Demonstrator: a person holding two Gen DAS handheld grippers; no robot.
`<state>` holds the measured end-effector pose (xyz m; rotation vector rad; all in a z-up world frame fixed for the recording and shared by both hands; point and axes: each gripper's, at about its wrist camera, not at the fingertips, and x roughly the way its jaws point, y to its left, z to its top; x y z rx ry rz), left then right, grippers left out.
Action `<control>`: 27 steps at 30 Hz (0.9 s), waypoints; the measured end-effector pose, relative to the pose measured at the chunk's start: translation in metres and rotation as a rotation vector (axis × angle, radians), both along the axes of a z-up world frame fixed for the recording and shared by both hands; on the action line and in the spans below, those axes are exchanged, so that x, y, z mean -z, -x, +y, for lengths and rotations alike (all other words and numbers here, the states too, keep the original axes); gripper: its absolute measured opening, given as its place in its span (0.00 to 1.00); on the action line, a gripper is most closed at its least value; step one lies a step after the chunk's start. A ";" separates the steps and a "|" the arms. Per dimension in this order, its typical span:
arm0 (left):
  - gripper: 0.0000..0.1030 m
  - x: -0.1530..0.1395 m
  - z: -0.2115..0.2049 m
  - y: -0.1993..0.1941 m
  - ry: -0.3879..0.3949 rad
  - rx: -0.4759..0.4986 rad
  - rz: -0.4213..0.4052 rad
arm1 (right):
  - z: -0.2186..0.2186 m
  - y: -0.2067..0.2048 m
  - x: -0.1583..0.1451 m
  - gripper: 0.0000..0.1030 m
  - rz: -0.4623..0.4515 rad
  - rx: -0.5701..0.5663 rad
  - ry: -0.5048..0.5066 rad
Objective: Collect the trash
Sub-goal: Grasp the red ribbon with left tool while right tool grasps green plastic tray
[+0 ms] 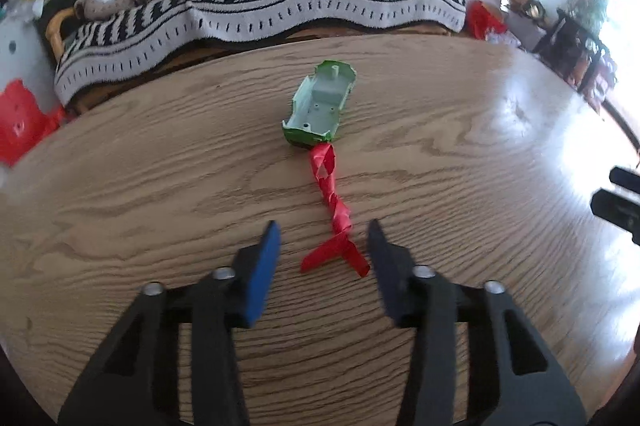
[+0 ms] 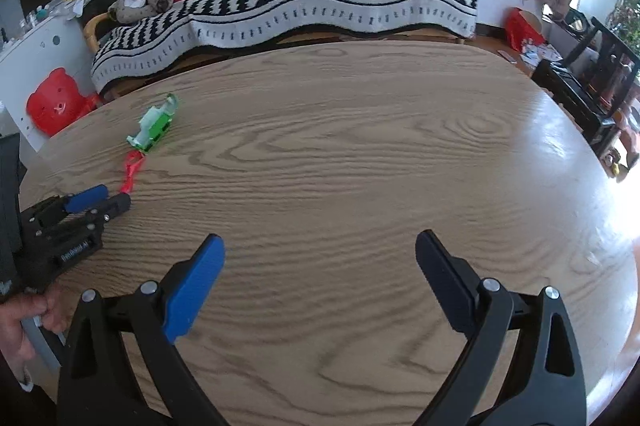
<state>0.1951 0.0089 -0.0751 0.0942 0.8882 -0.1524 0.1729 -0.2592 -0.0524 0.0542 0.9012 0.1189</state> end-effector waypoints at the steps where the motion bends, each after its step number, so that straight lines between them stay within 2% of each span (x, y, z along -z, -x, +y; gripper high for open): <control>1: 0.27 0.000 -0.001 0.000 -0.007 0.006 -0.001 | 0.006 -0.003 0.001 0.90 0.000 -0.006 -0.003; 4: 0.18 -0.001 -0.004 -0.001 -0.004 0.034 0.002 | 0.019 -0.011 0.003 0.90 0.003 -0.022 -0.009; 9: 0.12 -0.004 0.001 0.005 0.027 0.038 0.036 | 0.043 -0.026 0.008 0.90 0.014 -0.046 -0.030; 13: 0.11 -0.007 0.022 0.014 0.055 -0.004 0.066 | 0.062 -0.037 0.012 0.90 0.029 -0.073 -0.057; 18: 0.11 -0.006 0.050 0.021 0.046 -0.071 0.070 | 0.103 -0.054 0.023 0.90 0.064 -0.119 -0.057; 22: 0.11 -0.007 0.069 0.021 0.059 -0.106 0.071 | 0.145 -0.069 0.029 0.90 0.074 -0.168 -0.014; 27: 0.11 -0.006 0.080 0.020 0.076 -0.133 0.071 | 0.190 -0.104 0.034 0.90 0.063 -0.145 0.046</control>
